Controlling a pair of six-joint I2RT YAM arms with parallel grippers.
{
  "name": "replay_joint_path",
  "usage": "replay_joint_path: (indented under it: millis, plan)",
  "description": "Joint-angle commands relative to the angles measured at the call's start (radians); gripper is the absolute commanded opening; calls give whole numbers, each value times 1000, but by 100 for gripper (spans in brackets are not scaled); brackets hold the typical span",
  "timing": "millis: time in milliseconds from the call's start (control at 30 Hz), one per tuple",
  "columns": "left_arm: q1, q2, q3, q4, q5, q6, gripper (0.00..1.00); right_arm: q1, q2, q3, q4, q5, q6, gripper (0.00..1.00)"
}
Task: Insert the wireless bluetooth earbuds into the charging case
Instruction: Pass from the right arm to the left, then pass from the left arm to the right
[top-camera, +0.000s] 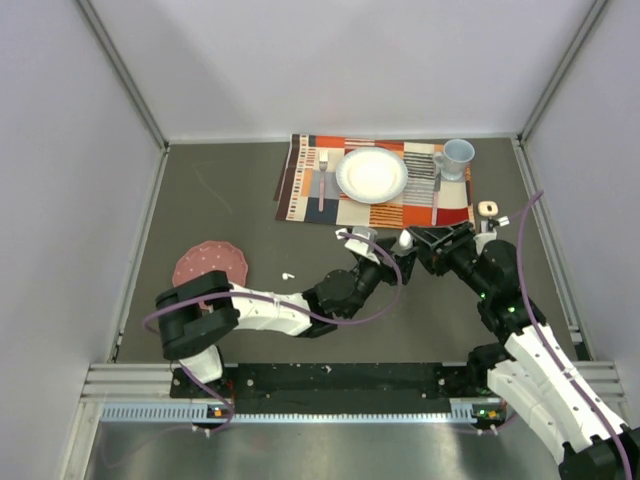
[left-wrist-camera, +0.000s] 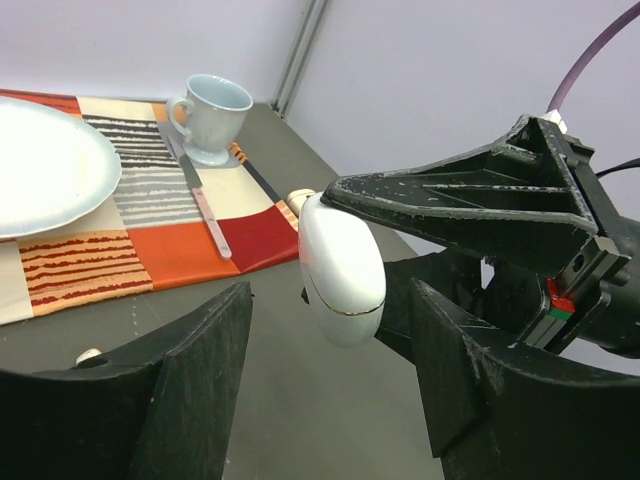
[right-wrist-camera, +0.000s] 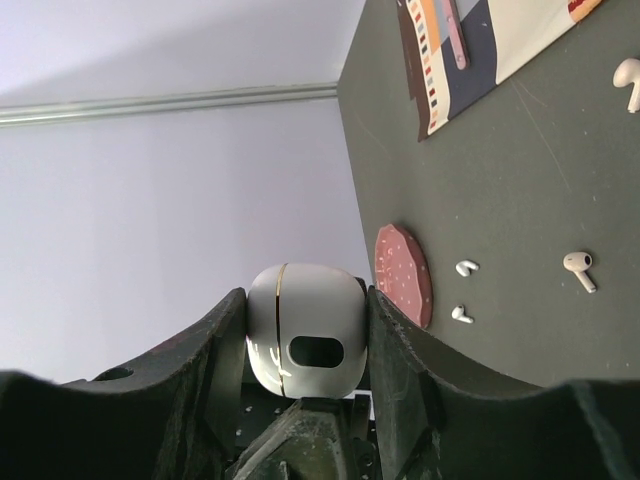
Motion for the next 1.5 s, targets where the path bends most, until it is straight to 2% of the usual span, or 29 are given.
replay_joint_path:
  millis: [0, 33, 67, 267, 500, 600, 633, 700, 767, 833, 933, 1167, 1300, 1467]
  plan:
    - [8, 13, 41, 55, -10, -16, 66, 12, -2, 26, 52, -15, 11, 15]
    - [8, 13, 41, 57, -13, -18, 64, 13, -2, 26, 52, -15, 8, 15]
    - [11, 13, 42, 57, -19, -16, 56, 13, -2, 26, 52, -16, 10, 15]
    - [22, 5, 42, 45, -26, -12, 38, 12, -3, 24, 38, -16, 0, 16]
    - [35, -7, 35, 29, -20, -10, 34, 13, -6, 24, 29, -21, -18, 19]
    - [37, -18, 26, 22, -17, 7, 26, 13, -13, 26, 22, -19, -36, 22]
    - [39, -26, 24, 16, -14, 21, 24, 13, -14, 26, 22, -19, -44, 27]
    - [39, -36, 19, -12, -7, 36, 25, 12, -14, 35, 19, -18, -85, 32]
    - [39, -55, 12, -18, 15, 76, 25, 15, -10, 56, 19, -18, -121, 46]
    - [40, -75, 3, -32, 26, 100, 24, 13, 0, 78, -29, -21, -176, 54]
    - [48, -104, -16, -47, 59, 116, 22, 13, 24, 121, -66, -33, -239, 58]
    - [88, -147, -46, -90, 168, 122, 21, 13, 95, 182, -83, -117, -329, 60]
    - [95, -162, -42, -135, 228, 145, 21, 13, 112, 187, -83, -142, -359, 68]
    - [95, -175, -36, -181, 270, 163, 20, 13, 109, 184, -80, -137, -366, 73]
